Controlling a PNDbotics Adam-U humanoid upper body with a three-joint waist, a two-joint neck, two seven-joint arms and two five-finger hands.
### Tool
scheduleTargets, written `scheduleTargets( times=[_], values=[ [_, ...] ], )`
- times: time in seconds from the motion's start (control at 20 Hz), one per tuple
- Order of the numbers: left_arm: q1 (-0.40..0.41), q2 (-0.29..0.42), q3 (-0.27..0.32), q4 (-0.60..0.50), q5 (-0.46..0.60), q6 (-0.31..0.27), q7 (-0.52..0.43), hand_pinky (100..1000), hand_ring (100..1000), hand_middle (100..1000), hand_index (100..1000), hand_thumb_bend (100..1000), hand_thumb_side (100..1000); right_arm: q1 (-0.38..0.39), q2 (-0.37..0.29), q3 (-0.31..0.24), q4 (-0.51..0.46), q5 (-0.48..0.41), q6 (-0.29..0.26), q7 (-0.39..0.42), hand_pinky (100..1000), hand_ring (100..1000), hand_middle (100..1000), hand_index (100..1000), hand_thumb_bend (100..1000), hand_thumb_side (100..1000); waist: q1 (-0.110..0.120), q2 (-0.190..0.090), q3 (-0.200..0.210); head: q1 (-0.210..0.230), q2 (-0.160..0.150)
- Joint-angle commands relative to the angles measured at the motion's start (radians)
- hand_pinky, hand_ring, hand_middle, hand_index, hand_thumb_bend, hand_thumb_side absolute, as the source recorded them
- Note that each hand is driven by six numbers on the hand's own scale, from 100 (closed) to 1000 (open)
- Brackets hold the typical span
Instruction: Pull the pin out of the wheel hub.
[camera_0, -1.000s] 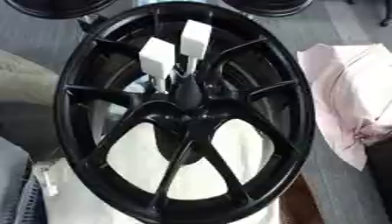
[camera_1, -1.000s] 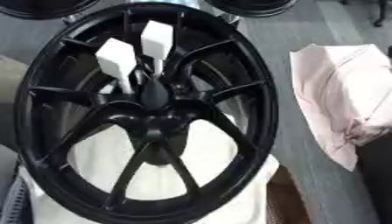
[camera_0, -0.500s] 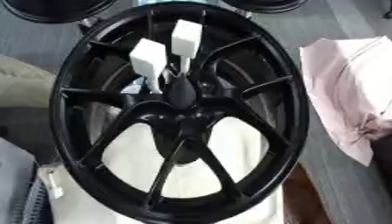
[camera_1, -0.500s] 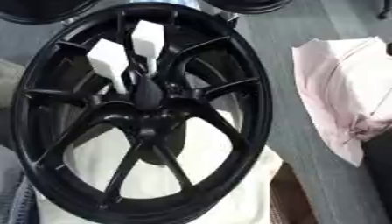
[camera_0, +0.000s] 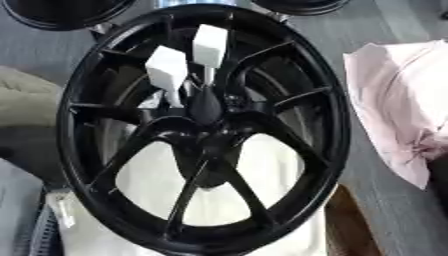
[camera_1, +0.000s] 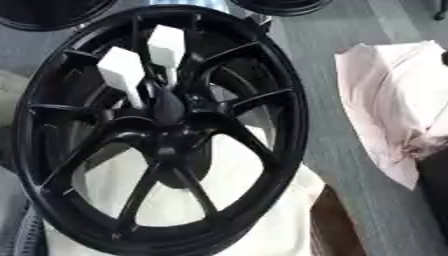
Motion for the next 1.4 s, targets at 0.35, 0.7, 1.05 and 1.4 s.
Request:
scheduleTargets(
  times=[0.35, 0.7, 1.05, 1.4],
  values=[
    [-0.186, -0.117, -0.173, -0.006, -0.037, 0.2, -0.193, 623, 752, 742, 805, 100, 834, 0.006, -0.03, -0.003, -0.01, 0.016, -0.003, 0.012, 722, 631, 532, 637, 100, 624, -0.003, -0.029, 0.01, 0.017, 0.02],
    [-0.282, -0.233, -0.26, 0.07, -0.094, 0.24, -0.324, 649, 700, 749, 824, 100, 853, 0.012, -0.023, -0.002, -0.007, 0.019, -0.006, 0.014, 723, 631, 530, 637, 100, 629, -0.014, -0.03, 0.013, -0.019, 0.015],
    [-0.334, -0.328, -0.326, 0.181, -0.153, 0.223, -0.369, 646, 696, 738, 817, 100, 839, 0.021, -0.014, 0.001, -0.001, 0.019, -0.016, 0.019, 723, 631, 529, 636, 100, 633, -0.031, -0.029, 0.007, -0.017, 0.016],
    [-0.334, -0.331, -0.319, 0.196, -0.263, 0.164, -0.331, 800, 785, 786, 893, 100, 440, 0.018, -0.01, 0.005, 0.004, 0.021, -0.018, 0.027, 723, 631, 528, 634, 100, 639, -0.035, -0.027, 0.009, 0.003, 0.019]
  ],
)
